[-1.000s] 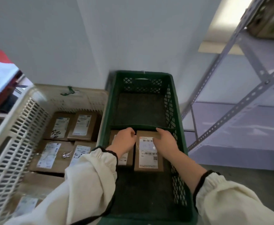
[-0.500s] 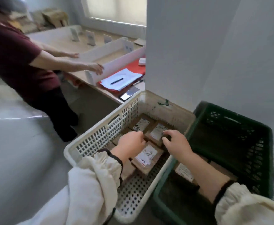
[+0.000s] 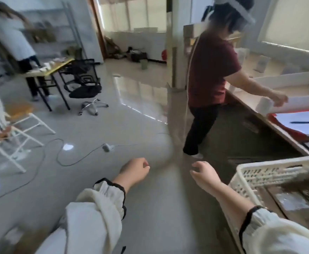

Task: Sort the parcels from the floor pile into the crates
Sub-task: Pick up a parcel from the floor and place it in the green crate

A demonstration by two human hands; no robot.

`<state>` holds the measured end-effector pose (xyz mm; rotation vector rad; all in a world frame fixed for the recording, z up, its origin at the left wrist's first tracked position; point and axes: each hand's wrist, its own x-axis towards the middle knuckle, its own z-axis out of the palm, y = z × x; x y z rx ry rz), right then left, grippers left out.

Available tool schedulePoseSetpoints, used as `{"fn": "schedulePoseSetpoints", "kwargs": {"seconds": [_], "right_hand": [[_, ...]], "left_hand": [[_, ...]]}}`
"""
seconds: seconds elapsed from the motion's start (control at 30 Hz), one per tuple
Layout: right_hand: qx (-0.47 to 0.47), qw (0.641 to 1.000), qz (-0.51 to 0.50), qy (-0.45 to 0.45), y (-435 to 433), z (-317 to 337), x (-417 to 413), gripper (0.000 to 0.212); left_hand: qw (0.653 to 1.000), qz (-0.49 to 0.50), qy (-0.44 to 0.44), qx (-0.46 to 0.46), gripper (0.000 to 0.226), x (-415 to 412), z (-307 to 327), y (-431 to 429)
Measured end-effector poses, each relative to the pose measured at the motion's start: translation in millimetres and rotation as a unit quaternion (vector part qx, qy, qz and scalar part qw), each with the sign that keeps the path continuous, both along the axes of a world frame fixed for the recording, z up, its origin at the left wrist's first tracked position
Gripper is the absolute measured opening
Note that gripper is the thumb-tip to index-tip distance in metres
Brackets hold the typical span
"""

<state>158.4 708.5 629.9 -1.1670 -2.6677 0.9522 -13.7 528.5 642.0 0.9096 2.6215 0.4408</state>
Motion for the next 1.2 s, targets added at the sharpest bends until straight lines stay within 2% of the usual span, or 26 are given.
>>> {"fn": "schedulePoseSetpoints", "kwargs": {"seconds": [0.1, 0.3, 0.57, 0.7, 0.8, 0.83, 0.9, 1.0, 1.13, 1.2], "right_hand": [[-0.028, 0.995, 0.093, -0.005, -71, -2, -82, 0.017], [-0.073, 0.965, 0.247, -0.043, -189, -17, -202, 0.036], [-0.134, 0.904, 0.390, -0.114, -288, -71, -305, 0.035], [-0.106, 0.871, 0.455, -0.153, -298, -84, -363, 0.032], [-0.087, 0.855, 0.484, -0.164, -303, -84, -407, 0.011], [-0.083, 0.852, 0.488, -0.168, -306, -84, -419, 0.011], [-0.075, 0.846, 0.496, -0.181, -315, -90, -441, 0.027], [-0.067, 0.834, 0.508, -0.206, -334, -104, -473, 0.029], [-0.091, 0.845, 0.482, -0.213, -364, -125, -520, 0.027], [-0.102, 0.848, 0.470, -0.223, -377, -140, -540, 0.017]], "left_hand": [[0.995, 0.102, -0.001, -0.002, 0.025, -43, -2, -101], [0.958, 0.286, -0.017, 0.008, 0.024, -78, -22, -251], [0.881, 0.467, -0.054, 0.050, 0.016, -92, -65, -348], [0.850, 0.518, -0.074, 0.064, 0.019, -123, -71, -352], [0.831, 0.543, -0.081, 0.093, 0.020, -153, -78, -348], [0.826, 0.548, -0.083, 0.103, 0.018, -162, -81, -346], [0.820, 0.554, -0.090, 0.115, 0.015, -180, -88, -344], [0.817, 0.556, -0.109, 0.105, 0.017, -210, -102, -352], [0.812, 0.556, -0.144, 0.100, 0.025, -254, -132, -377], [0.809, 0.554, -0.165, 0.108, 0.025, -275, -149, -391]]}}
